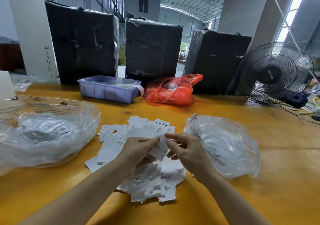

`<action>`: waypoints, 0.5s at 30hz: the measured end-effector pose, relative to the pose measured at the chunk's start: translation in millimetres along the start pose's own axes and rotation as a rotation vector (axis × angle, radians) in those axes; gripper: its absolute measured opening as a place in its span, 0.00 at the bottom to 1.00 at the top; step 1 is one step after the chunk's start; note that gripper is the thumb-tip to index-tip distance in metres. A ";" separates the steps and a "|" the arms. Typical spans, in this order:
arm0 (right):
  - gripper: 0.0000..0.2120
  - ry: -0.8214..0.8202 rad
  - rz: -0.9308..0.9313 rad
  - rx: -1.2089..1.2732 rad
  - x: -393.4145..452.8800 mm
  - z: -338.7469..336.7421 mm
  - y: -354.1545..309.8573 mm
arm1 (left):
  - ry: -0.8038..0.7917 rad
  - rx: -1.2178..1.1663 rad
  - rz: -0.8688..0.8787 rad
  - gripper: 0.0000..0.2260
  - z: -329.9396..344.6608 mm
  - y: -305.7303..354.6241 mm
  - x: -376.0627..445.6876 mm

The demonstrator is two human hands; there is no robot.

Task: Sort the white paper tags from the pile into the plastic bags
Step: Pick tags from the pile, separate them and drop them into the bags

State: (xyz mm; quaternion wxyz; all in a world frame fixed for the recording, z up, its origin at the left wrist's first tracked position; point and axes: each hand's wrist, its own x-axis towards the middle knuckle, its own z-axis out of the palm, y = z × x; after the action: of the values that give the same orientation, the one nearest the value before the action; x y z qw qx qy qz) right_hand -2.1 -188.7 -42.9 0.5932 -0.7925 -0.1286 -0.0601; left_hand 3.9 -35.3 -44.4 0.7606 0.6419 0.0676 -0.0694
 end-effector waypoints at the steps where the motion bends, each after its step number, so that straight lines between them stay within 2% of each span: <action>1: 0.09 -0.028 -0.004 -0.012 -0.3 -0.2 -0.5 | 0.001 0.017 0.005 0.09 0.6 -0.4 -0.5; 3: 0.07 -0.062 -0.003 0.008 -0.7 -0.4 -1.4 | -0.003 0.026 0.003 0.09 1.5 -0.3 -1.3; 8: 0.03 0.007 0.065 0.126 1.6 -3.7 0.4 | -0.098 0.029 -0.014 0.10 2.6 4.7 -5.7; 11: 0.03 0.003 0.126 0.189 2.3 -4.0 0.9 | -0.103 0.062 0.022 0.12 0.7 3.4 -3.4; 15: 0.04 0.114 0.230 0.378 4.8 -5.5 0.4 | -0.102 0.051 0.007 0.10 -1.5 2.1 0.9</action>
State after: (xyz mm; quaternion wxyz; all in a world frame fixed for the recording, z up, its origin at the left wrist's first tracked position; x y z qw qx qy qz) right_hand 3.0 -193.4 -40.5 0.7402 -0.6721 -0.0126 -0.0116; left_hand 5.2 -33.5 -42.8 0.7466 0.6571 0.0248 -0.1011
